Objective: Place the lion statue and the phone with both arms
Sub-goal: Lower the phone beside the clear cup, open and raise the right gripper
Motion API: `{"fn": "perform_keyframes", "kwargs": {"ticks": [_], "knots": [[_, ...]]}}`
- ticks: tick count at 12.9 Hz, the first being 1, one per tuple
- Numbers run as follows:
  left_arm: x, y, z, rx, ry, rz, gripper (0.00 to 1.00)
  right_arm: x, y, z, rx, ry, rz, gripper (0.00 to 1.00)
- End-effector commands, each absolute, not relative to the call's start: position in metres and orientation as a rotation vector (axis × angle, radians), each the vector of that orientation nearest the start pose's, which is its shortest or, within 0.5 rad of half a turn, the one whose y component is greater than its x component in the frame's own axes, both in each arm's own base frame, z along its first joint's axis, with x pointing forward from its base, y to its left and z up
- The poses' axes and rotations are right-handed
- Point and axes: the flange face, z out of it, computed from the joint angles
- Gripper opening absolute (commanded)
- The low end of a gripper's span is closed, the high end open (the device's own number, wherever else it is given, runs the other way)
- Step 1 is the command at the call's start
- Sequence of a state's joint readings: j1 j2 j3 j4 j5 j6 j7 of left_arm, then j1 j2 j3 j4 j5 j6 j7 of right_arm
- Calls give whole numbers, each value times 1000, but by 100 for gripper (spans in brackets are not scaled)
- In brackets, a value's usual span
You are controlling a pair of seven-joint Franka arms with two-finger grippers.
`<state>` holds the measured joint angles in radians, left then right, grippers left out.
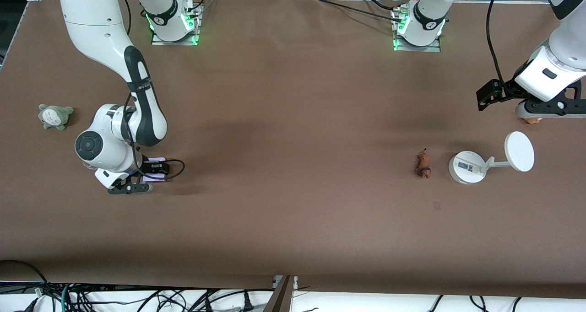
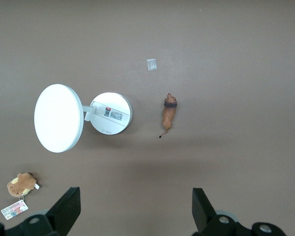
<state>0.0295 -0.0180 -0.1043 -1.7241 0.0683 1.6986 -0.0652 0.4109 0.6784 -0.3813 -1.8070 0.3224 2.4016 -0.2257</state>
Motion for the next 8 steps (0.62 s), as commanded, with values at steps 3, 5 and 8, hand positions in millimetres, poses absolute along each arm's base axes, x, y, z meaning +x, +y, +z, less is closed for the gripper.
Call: {"fn": "perform_keyframes", "kwargs": {"ticks": [3,5,8], "knots": [[555,-37,578,-3088,21,18,100,648,35,187,-3137,-170,-6,65],[555,-37,578,-3087,18,18,100,649,37,188,-3136,-173,-10,100],[554,-37,577,-3086,23,37,100,650,44,197,-3128,-179,-19,100]]}}
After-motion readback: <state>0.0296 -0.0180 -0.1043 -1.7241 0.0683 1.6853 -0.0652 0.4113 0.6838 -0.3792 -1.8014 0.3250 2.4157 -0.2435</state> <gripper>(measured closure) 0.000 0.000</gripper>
